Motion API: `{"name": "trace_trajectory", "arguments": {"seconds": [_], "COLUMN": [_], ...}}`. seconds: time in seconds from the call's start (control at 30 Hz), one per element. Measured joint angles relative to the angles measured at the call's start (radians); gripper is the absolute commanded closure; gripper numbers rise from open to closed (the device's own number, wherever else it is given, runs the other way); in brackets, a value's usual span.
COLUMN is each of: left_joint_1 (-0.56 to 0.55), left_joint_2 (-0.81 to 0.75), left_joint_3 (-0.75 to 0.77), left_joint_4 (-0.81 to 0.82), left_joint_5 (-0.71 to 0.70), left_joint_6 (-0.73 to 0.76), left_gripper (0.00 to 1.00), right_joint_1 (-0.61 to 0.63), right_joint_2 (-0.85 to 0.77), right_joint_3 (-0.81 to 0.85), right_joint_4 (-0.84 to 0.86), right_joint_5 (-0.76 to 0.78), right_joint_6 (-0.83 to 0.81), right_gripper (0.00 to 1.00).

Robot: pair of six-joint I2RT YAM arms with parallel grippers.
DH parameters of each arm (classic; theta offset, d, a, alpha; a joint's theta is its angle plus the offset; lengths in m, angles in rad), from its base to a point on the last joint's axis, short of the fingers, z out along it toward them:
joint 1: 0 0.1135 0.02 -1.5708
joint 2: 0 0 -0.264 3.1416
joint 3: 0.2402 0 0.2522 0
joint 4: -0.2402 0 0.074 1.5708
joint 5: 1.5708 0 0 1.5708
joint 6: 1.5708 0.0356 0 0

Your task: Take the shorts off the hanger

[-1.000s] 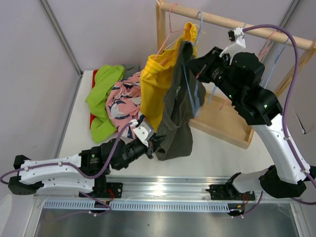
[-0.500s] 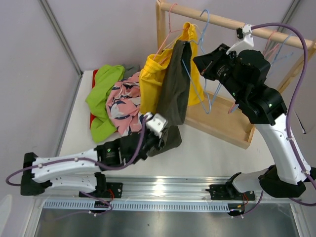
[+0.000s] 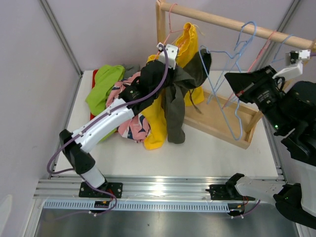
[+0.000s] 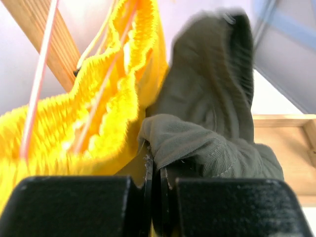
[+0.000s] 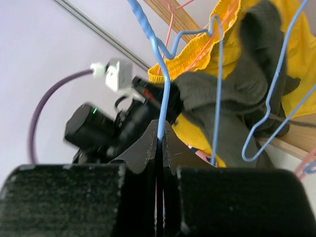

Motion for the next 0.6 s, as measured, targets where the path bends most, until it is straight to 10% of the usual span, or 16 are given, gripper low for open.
{"name": "trace_trajectory", "arguments": {"seconds": [0.23, 0.6], "left_joint_1": [0.019, -0.245], "left_joint_2": [-0.033, -0.632], "left_joint_3": [-0.111, -0.431], "left_joint_4": [-0.046, -0.319], "left_joint_5": [0.053, -0.077], "left_joint_6": [-0.037, -0.083], "left_gripper": [1.00, 1.00], "right_joint_1": [0.000, -0.205], "right_joint_2": [0.001, 0.327], "right_joint_3": [0.035, 0.221], "right_joint_4": [-0.020, 0.024], "right_joint_5": [0.056, -0.028], "right_joint_6": [-0.014, -0.100], "right_gripper": [1.00, 1.00]}}
